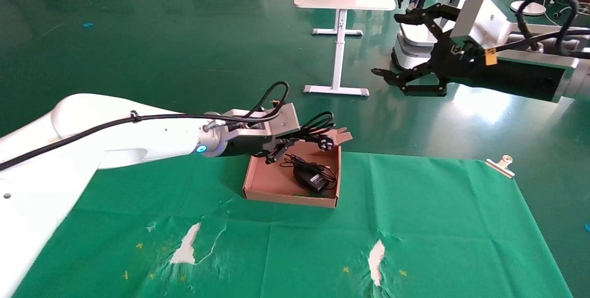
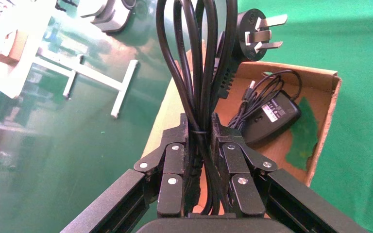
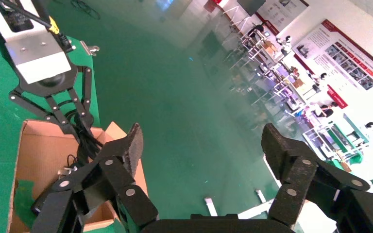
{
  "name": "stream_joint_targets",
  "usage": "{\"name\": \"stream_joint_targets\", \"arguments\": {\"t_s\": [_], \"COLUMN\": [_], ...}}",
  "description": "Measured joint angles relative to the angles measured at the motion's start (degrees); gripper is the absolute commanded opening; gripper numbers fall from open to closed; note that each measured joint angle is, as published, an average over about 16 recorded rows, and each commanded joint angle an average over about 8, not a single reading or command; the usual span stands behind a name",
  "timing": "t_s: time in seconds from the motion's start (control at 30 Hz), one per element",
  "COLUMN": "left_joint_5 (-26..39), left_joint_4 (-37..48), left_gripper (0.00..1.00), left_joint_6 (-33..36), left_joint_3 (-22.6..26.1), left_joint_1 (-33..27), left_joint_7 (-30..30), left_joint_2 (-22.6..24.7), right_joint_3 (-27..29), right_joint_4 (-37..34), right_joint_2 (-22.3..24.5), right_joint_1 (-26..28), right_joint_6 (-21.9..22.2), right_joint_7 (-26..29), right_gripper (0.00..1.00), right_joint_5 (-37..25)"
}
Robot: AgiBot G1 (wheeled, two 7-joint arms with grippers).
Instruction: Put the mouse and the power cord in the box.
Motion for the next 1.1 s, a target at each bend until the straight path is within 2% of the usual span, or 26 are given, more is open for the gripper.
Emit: {"name": "stream_joint_targets", "arguments": {"t_s": [0.03, 0.07, 0.5, 1.1], "left_joint_5": [-0.1, -0.2, -2.9, -16.7], "left_joint_4": [-0.2, -0.3, -2.8, -17.0], "left_gripper": [0.97, 1.0, 1.0, 1.0], "left_joint_6": [-0.2, -0.3, 1.7, 12.6], "left_joint_3": [0.2, 0.4, -1.4, -10.9], "left_joint_1": [0.0, -0.1, 1.8, 12.6], "left_joint_7": [-0.4, -0.6, -1.6, -6.8], "left_joint_2": [0.0, 0.0, -2.2, -14.5], "right_joint_3": [0.0, 0.0, 0.4, 2.8], "right_joint_4": [0.0, -0.1, 3.3, 22.4], "right_joint_2": [0.1, 0.2, 1.2, 7.6], "right_joint_1": [0.1, 0.1, -2.3, -15.6], "right_joint_6": [-0.5, -0.9, -1.3, -3.5], "right_joint_7": [0.0, 0.0, 2.7, 17.7], "right_gripper": [1.0, 1.0, 1.0, 1.0], "right_joint_5": [0.0, 0.1, 1.4, 9.1]}}
